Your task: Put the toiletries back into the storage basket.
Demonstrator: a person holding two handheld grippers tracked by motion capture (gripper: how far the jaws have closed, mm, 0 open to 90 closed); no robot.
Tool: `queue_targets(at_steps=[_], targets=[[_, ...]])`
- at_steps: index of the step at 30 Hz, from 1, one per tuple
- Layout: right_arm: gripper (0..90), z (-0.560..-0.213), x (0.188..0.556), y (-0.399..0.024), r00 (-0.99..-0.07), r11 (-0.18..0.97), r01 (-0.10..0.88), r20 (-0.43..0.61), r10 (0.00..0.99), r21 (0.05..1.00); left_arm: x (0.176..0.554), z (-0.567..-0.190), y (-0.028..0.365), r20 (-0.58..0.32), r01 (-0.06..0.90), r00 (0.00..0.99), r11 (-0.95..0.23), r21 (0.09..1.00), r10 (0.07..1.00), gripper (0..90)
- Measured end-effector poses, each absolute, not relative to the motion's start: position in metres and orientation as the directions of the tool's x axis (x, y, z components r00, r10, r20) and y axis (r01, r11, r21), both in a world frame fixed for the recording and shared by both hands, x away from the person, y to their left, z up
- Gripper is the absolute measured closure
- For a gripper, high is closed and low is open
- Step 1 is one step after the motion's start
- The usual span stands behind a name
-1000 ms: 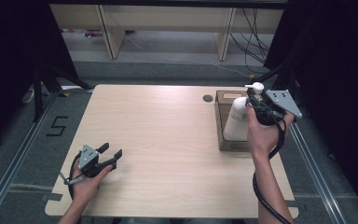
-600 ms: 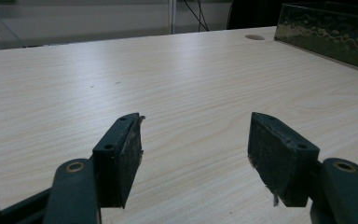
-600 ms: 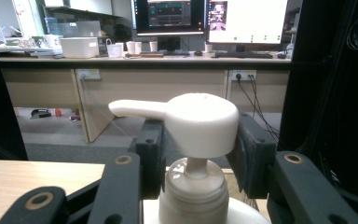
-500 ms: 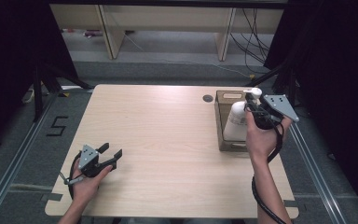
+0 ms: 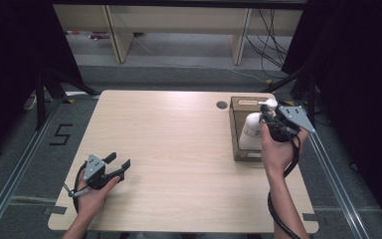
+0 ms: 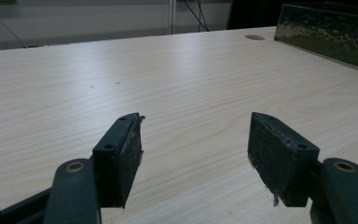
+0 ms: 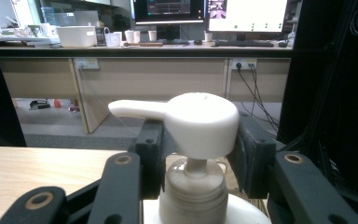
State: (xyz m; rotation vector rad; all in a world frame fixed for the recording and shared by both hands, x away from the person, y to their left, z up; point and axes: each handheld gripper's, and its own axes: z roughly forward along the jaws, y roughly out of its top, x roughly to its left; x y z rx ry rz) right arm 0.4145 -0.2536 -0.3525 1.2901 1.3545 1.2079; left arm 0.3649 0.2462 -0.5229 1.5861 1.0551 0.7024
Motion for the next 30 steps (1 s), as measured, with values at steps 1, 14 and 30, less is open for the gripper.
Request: queue_targets(at_steps=[1,14,30], targets=[[60.2,-0.353,0.414,-0.254,-0.072,-0.012,0.136,0.021,0.997,0.991,0.365,-0.523,0.246,-0.076,0.276,0.437,-0.054,0.960,0.896,34.3],[60.2,-0.361,0.414,-0.252,-0.072,0.001,0.146,0.010,0.997,0.989,0.365,-0.523,0.246,-0.075,0.276,0.436,-0.054,0.960,0.897,34.3],[59.6,-0.368,0.412,-0.247,-0.074,0.017,0.141,-0.007,0.997,0.990,0.365,-0.523,0.246,-0.077,0.271,0.440,-0.051,0.961,0.895,34.3]])
